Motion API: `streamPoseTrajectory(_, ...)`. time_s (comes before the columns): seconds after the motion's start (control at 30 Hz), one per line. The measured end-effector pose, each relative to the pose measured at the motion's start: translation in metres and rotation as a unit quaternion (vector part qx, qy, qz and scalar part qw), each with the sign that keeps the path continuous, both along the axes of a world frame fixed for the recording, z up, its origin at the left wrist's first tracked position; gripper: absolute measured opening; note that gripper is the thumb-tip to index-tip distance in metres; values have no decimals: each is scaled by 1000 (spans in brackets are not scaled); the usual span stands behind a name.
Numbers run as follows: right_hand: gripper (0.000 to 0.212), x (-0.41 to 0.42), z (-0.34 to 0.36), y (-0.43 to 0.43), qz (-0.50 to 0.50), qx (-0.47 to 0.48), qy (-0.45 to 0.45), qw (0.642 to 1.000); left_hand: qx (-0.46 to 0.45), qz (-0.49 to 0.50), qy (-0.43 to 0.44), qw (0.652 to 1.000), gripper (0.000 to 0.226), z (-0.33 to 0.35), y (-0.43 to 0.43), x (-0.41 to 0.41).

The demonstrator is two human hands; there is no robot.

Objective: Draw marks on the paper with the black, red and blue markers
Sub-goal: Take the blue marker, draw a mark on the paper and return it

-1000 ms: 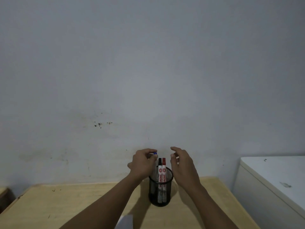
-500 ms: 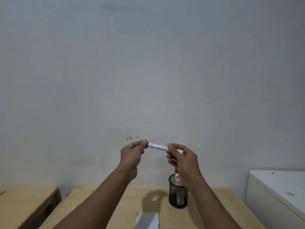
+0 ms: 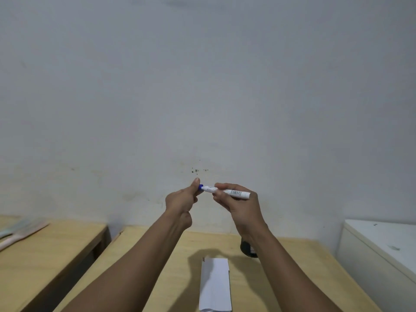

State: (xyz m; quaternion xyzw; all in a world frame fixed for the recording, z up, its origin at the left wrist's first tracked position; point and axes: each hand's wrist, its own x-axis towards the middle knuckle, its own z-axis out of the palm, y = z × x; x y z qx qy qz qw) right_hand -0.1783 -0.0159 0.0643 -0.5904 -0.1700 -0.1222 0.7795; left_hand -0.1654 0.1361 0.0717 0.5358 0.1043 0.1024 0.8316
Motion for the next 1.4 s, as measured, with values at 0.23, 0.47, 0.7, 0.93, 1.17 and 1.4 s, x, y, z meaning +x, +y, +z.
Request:
streamPoseTrajectory(0.23, 17, 0, -32, -11, -24, -31, -5, 999, 186, 68, -64, 978, 18, -52, 34, 11)
streamPoseTrajectory(0.47, 25, 11, -79, -18, -48, -13, 64, 997, 504, 81, 13, 860, 14, -139, 53, 18)
streamPoseTrajectory(0.7, 12, 18, -111, -18, -37, -45, 102, 993, 508, 61, 61, 857, 38, -187, 54, 24)
streamPoseTrajectory(0.93, 13, 28, -124, -18, -44, -81, 111, 990, 614, 49, 36, 787, 58, -193, 54, 24)
streamPoseTrajectory(1.17, 13, 50, -144, -8, -13, -101, 168, 980, 742, -40, -127, 657, 45, -173, 22, -12)
streamPoseTrajectory(1.4, 11, 83, -173, -5, 12, -280, 190, 941, 803, -192, -104, 555, 55, -180, 27, -7)
